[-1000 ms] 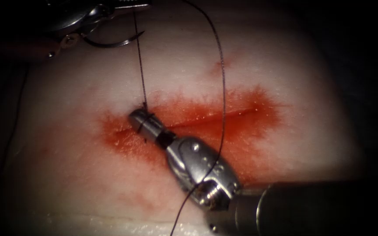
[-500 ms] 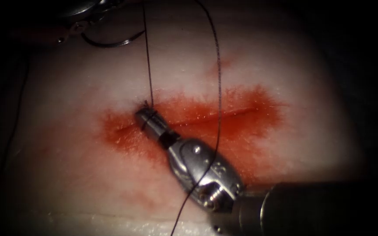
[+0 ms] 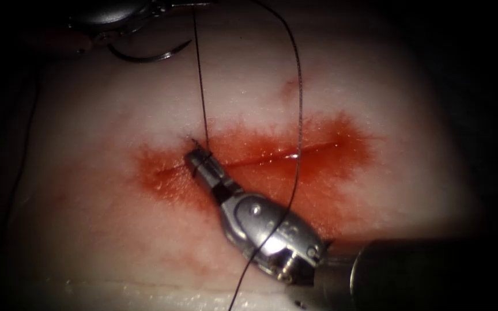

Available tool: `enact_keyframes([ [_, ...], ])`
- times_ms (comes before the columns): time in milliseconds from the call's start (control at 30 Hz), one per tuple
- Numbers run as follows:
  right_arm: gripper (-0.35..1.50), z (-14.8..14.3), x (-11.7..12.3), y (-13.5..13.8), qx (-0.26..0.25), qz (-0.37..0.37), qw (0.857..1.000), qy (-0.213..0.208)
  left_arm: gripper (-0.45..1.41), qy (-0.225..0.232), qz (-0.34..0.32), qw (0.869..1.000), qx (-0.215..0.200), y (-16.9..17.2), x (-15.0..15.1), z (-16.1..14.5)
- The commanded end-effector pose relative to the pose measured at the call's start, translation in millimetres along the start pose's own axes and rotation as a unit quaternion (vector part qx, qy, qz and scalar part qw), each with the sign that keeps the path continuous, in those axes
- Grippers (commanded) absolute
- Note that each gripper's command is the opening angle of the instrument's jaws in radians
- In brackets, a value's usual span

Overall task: Wound Closure
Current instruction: Pull downward on tail with right jaws while pulling upward on long working end with left needle driver

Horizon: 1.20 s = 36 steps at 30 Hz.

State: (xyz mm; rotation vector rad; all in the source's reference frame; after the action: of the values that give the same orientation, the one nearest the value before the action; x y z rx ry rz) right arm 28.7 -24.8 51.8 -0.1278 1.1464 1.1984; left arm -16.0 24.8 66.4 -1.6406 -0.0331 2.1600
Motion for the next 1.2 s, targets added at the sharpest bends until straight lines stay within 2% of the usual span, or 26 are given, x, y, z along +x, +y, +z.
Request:
enact_keyframes([
  [33, -0.35, -0.3, -1.2, -1.3, 0.002, -0.018, 1.0, -0.002, -0.45, -0.014, 0.018, 1.0, 0.011, -0.6, -0.3, 0.7],
  [333, -0.35, -1.0, -1.4, -2.5, -0.003, -0.042, 0.999, -0.004, -0.45, -0.056, 0.049, 0.996, 0.039, -0.8, -0.2, 0.6],
  [567, -0.35, -0.8, -1.3, -2.5, -0.006, -0.044, 0.999, 0.002, -0.45, -0.06, 0.054, 0.996, 0.041, -0.8, -0.2, 0.6],
  [733, -0.35, -0.7, -0.7, -2.3, 0.01, -0.082, 0.996, 0.012, -0.45, -0.063, 0.065, 0.995, 0.043, -0.9, -0.2, 0.7],
  [800, -0.35, -0.4, -0.1, -2.1, 0.056, -0.177, 0.982, 0.017, -0.45, -0.065, 0.069, 0.994, 0.046, -1.0, 0.0, 0.9],
  [967, -0.35, -0.5, 0.4, -1.9, 0.092, -0.253, 0.963, 0.007, -0.45, -0.067, 0.072, 0.994, 0.049, -1.2, 0.3, 1.2],
  [1000, -0.35, -0.5, 0.3, -1.8, 0.106, -0.285, 0.953, 0.001, -0.45, -0.068, 0.076, 0.994, 0.05, -1.4, 0.4, 1.2],
  [1200, -0.35, -0.4, 0.2, -2.0, 0.118, -0.308, 0.944, -0.003, -0.45, -0.069, 0.081, 0.993, 0.05, -1.8, 0.8, 1.2],
])
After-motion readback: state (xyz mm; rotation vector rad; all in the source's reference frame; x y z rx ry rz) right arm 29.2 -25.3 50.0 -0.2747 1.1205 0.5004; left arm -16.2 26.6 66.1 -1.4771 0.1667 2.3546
